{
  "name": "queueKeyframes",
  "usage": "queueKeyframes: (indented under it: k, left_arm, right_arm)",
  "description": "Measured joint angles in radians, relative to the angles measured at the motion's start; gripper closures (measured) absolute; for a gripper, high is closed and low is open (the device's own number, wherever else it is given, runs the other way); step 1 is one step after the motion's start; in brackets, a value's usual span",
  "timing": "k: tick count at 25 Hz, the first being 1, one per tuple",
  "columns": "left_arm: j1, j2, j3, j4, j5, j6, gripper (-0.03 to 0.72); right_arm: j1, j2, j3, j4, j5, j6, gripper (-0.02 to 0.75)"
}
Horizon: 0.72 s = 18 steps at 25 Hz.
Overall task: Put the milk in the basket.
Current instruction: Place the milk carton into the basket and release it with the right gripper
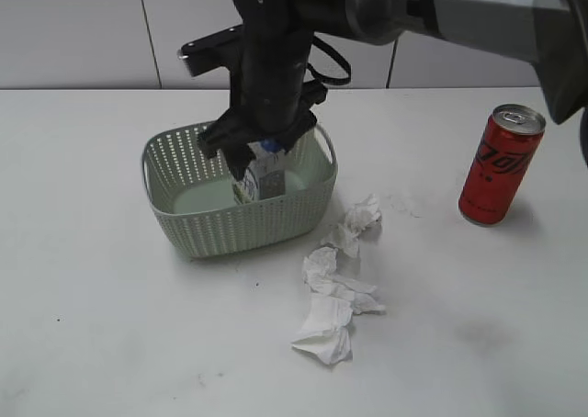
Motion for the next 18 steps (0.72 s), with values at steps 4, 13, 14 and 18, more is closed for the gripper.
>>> queueKeyframes:
  k: [4,13,14,18]
  left_arm:
    - [0.0,0.0,0.0,0.0,0.0,0.0,0.455]
    - [0.0,0.0,0.0,0.0,0.0,0.0,0.455]
    - [0.0,0.0,0.0,0.0,0.0,0.0,0.455]
    - [0.0,0.0,0.0,0.0,0.0,0.0,0.455]
  right_arm:
    - [0.0,0.0,-0.083,0.004,0.079,-0.002,0.146]
    - [-0.024,-0.026,-0.272,0.0,0.18,-0.035,0.146]
    - [-0.033,-0.033,-0.266,0.0,0.181,-0.04,0.146]
    - [-0.079,-0.119,-0.179,0.001,0.183,-0.067,0.146]
